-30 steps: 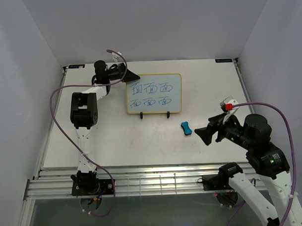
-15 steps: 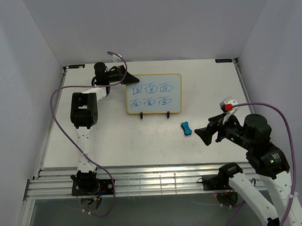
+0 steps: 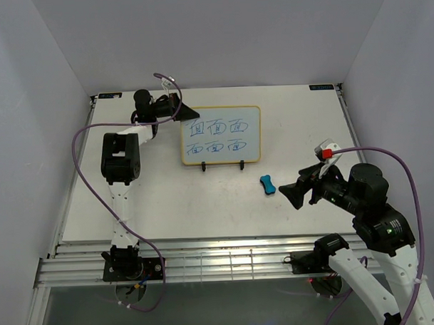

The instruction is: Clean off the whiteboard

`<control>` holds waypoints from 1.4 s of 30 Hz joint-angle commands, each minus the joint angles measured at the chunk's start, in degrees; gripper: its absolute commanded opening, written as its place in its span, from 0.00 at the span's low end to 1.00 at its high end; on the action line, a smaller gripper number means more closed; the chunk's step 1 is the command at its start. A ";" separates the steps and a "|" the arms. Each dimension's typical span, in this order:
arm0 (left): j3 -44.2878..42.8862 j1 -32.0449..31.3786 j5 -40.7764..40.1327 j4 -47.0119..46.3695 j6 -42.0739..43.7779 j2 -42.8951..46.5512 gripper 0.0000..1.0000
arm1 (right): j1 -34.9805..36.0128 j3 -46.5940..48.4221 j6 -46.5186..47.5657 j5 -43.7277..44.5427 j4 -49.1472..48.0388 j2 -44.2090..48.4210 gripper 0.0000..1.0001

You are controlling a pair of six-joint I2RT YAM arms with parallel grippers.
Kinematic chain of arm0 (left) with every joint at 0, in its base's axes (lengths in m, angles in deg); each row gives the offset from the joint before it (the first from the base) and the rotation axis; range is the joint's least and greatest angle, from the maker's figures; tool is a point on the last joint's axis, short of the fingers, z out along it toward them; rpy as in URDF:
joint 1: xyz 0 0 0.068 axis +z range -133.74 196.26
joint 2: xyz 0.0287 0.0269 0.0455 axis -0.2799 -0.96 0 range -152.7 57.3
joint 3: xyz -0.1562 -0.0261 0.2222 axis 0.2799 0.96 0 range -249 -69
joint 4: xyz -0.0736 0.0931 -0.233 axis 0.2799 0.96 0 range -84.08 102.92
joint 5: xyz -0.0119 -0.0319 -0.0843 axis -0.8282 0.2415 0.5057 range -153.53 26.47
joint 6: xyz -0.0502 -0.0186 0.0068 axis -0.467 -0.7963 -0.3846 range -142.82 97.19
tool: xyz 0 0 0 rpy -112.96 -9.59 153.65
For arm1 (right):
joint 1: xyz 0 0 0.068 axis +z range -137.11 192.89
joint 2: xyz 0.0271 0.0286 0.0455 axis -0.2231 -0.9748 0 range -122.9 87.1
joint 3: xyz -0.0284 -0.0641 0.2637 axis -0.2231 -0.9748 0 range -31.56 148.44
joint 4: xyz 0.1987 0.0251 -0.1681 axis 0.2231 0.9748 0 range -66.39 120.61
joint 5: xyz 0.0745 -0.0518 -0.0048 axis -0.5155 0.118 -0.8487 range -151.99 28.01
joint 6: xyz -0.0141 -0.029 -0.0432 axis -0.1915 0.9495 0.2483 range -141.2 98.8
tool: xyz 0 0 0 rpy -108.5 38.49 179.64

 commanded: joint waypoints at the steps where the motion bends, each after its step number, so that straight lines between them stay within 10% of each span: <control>1: -0.31 0.38 0.48 -4.35 -0.64 0.94 0.00 | -0.29 -0.66 -0.09 -1.29 -1.85 -0.11 0.91; 11: -1.27 0.47 -5.05 -21.74 -14.08 3.05 0.00 | -0.29 -2.85 -1.23 -1.47 -3.60 -0.02 0.91; 25: -0.94 -1.46 -9.27 -22.12 -18.58 15.70 0.00 | -0.29 -7.34 -8.96 10.92 -7.90 -9.94 0.90; 42: 38.85 -0.94 -28.87 35.26 6.02 68.07 0.00 | -0.55 -4.27 -6.77 13.64 -10.03 -16.02 0.96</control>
